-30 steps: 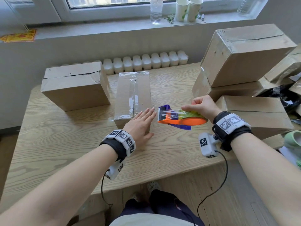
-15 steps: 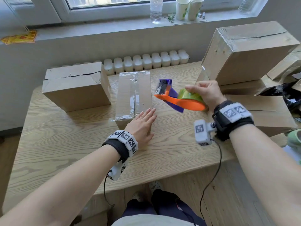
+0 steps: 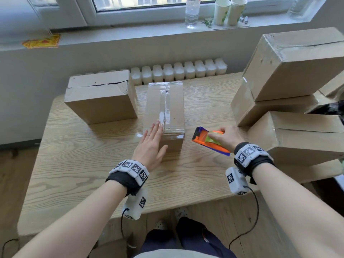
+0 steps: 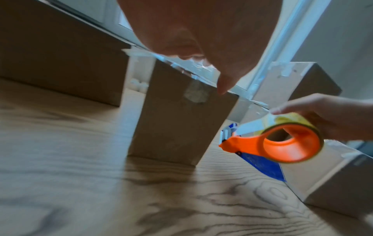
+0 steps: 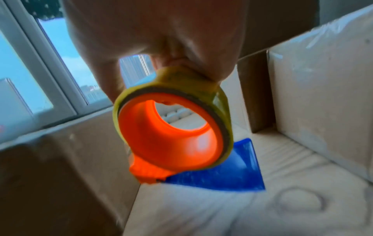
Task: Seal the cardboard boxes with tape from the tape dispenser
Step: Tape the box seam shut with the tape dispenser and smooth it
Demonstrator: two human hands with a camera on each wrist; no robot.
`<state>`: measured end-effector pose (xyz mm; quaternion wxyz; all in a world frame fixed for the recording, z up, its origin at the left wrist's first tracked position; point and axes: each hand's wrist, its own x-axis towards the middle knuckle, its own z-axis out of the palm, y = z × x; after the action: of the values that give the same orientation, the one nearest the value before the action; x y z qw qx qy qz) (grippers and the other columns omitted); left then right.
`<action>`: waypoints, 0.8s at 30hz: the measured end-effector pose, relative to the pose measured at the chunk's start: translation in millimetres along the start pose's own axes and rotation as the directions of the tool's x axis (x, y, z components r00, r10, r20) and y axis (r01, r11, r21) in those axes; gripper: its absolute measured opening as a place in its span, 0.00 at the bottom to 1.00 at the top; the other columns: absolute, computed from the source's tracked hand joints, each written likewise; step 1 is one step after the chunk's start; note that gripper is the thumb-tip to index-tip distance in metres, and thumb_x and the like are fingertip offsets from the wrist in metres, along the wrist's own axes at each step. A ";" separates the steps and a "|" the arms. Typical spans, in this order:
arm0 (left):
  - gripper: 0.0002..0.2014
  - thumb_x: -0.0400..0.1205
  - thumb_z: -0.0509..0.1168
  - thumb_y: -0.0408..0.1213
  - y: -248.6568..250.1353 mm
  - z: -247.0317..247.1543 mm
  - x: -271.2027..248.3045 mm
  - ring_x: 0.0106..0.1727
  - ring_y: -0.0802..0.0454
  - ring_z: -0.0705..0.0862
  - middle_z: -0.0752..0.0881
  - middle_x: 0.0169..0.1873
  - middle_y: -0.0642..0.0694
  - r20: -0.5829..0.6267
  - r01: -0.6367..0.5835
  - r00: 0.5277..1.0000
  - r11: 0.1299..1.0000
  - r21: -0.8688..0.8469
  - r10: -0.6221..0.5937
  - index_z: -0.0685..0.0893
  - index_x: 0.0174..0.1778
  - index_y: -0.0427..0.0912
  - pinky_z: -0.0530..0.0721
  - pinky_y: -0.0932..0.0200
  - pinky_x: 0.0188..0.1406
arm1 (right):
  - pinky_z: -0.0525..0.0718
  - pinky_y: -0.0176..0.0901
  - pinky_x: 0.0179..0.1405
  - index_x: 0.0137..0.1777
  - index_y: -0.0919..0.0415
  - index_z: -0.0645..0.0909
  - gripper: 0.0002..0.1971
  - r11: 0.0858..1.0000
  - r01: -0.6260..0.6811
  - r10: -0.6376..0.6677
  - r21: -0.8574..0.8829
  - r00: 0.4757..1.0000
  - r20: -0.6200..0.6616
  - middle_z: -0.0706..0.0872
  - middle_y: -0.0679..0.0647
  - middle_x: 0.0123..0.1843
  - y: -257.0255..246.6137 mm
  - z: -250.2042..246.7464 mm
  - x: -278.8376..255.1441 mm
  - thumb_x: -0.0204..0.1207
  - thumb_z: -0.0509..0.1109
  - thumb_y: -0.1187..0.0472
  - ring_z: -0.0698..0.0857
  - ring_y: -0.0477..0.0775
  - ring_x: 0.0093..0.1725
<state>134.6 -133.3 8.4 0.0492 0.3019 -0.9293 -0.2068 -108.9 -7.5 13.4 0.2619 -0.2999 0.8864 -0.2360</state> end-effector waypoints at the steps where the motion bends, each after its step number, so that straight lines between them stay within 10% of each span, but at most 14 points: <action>1: 0.35 0.86 0.56 0.42 -4.4 0.3 -5.9 0.80 0.61 0.34 0.36 0.80 0.52 -0.027 0.046 0.999 0.999 -0.024 -0.046 0.42 0.82 0.41 0.28 0.69 0.75 | 0.80 0.49 0.45 0.40 0.62 0.85 0.16 1.000 0.012 -0.012 -0.016 1.000 0.003 0.87 0.61 0.40 0.8 7.4 -2.4 0.69 0.75 0.47 0.85 0.63 0.44; 8: 0.37 0.85 0.57 0.39 -15.2 9.3 -25.0 0.82 0.58 0.38 0.38 0.82 0.46 -0.017 0.292 0.947 0.878 -0.380 -0.322 0.40 0.82 0.38 0.40 0.67 0.78 | 0.75 0.49 0.51 0.44 0.56 0.78 0.14 0.989 0.072 -0.079 -0.129 0.996 -0.047 0.88 0.60 0.47 -0.8 42.3 -20.6 0.71 0.73 0.45 0.84 0.64 0.51; 16: 0.37 0.85 0.58 0.37 -16.7 13.8 -28.4 0.82 0.56 0.52 0.51 0.83 0.47 0.035 0.317 0.934 0.776 -0.545 -0.357 0.40 0.83 0.43 0.48 0.73 0.72 | 0.74 0.50 0.52 0.44 0.54 0.75 0.17 0.969 0.081 -0.089 -0.234 0.996 -0.023 0.84 0.55 0.43 10.1 72.7 -29.2 0.73 0.71 0.42 0.82 0.63 0.48; 24: 0.33 0.83 0.61 0.32 -23.0 19.4 -23.6 0.80 0.57 0.59 0.61 0.80 0.50 0.047 0.320 0.909 0.622 -0.715 -0.414 0.54 0.82 0.45 0.58 0.53 0.81 | 0.70 0.45 0.44 0.32 0.51 0.66 0.20 0.924 0.086 -0.032 -0.372 0.988 0.149 0.75 0.48 0.33 24.1 91.3 -30.0 0.72 0.72 0.43 0.80 0.61 0.46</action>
<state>162.0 -129.5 -18.0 0.1750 0.4548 -0.6907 -0.5343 -43.0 5.3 -59.5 0.2539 -0.3870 0.8852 -0.0474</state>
